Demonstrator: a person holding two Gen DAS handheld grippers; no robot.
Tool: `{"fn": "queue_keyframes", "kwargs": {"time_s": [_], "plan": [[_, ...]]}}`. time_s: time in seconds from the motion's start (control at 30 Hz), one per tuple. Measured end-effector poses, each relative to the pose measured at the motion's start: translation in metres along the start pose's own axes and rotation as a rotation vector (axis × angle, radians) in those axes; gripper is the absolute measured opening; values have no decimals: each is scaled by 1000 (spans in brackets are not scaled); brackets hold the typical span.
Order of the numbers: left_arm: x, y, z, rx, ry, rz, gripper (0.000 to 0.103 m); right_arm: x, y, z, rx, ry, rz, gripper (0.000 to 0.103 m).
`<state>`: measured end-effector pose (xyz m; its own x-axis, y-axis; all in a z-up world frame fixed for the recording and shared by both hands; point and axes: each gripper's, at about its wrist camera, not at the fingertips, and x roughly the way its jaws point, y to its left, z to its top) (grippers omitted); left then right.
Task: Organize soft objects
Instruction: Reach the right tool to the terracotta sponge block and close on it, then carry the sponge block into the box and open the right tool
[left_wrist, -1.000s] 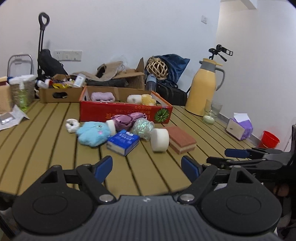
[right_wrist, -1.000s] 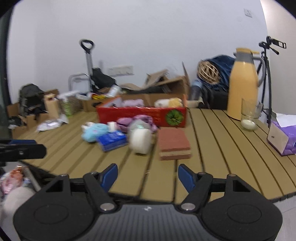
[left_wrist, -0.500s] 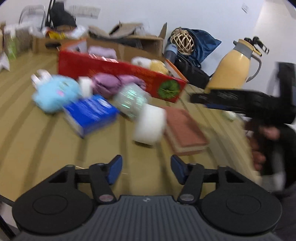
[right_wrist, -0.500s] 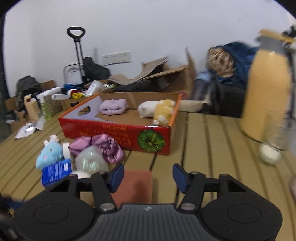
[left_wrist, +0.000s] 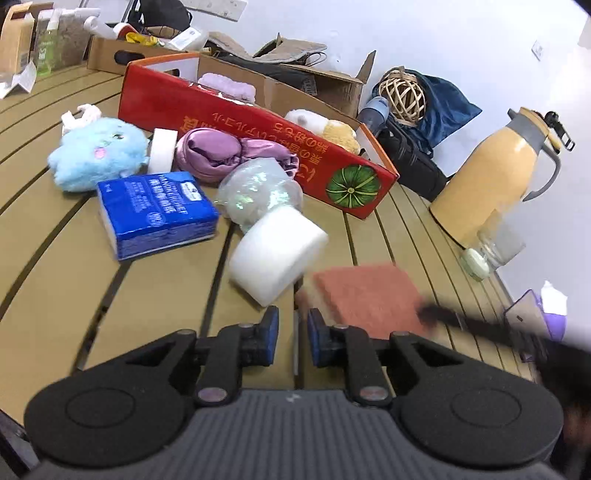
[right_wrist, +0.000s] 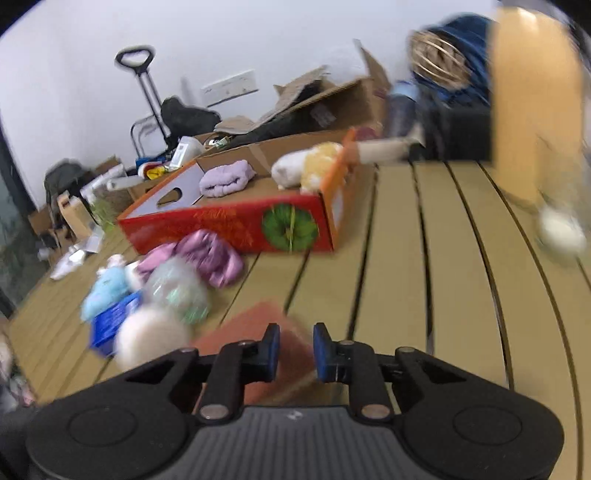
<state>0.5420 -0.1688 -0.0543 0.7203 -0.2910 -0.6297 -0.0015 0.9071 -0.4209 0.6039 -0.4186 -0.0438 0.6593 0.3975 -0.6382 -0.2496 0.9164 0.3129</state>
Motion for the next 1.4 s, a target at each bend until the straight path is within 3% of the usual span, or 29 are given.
{"fn": "queue_keyframes", "kwargs": {"time_s": [0.1, 0.17, 0.23, 0.4, 0.43, 0.53, 0.6, 0.8, 0.9, 1.07, 1.4], "plan": [[-10, 7, -1, -6, -24, 1, 18, -38, 16, -48, 55, -46, -4, 23], [-17, 13, -1, -32, -24, 0, 19, -54, 25, -68, 74, -63, 49, 24], [-25, 17, 0, -56, -27, -27, 21, -68, 30, -76, 73, -103, 31, 26], [-28, -8, 9, 49, -45, -160, 32, -67, 10, -65, 142, -143, -2, 33], [-24, -16, 11, 81, -58, -160, 37, -62, 8, -64, 164, -141, 2, 33], [0, -35, 19, 174, -27, -151, 39, -49, 3, -65, 244, -154, 50, 33], [14, -44, 23, 228, -17, -115, 42, -40, 1, -65, 290, -159, 32, 33], [37, -37, 34, 207, 34, -136, 43, -25, -19, -59, 339, -171, -11, 36], [41, -33, 34, 170, 87, -187, 41, -21, -25, -54, 352, -169, 3, 36], [37, -33, 34, 156, 98, -196, 38, -15, -21, -53, 354, -163, 9, 34], [-18, -39, 26, 191, -12, -297, 38, -56, 6, -56, 290, -212, -41, 34]]}}
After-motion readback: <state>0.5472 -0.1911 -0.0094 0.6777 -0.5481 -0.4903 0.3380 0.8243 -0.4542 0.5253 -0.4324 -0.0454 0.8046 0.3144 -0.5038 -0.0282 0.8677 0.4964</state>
